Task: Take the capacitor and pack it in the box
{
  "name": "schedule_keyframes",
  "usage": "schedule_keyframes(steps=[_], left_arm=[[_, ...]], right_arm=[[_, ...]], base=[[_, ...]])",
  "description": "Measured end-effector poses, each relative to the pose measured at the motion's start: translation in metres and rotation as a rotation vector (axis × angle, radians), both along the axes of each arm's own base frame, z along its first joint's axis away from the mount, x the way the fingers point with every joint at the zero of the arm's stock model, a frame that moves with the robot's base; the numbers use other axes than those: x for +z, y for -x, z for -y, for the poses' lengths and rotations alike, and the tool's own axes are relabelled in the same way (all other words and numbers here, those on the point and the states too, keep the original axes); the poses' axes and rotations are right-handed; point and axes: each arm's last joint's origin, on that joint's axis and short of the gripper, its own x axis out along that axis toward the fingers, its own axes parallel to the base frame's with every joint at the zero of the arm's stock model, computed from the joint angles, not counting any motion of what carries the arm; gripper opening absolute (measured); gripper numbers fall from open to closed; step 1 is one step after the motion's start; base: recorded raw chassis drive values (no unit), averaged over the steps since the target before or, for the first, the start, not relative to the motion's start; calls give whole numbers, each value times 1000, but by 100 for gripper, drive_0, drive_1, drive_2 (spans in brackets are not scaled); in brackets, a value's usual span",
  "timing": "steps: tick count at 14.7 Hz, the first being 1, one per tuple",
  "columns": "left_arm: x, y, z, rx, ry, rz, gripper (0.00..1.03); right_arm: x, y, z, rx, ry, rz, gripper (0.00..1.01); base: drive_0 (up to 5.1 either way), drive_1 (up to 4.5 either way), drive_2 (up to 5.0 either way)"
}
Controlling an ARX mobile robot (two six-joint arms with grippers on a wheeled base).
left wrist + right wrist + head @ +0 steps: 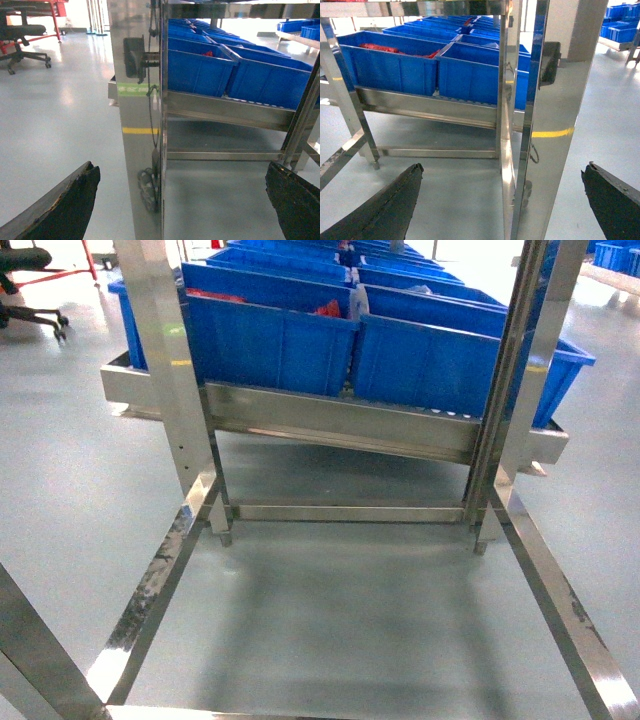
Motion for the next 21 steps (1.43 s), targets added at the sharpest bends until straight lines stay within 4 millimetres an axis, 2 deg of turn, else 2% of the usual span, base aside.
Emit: schedule_keyframes(steps=[21], left_arm=[[0, 0, 0, 0, 0, 0, 98]], right_arm=[[0, 0, 0, -3, -1, 0, 98]], base=[[0, 0, 0]])
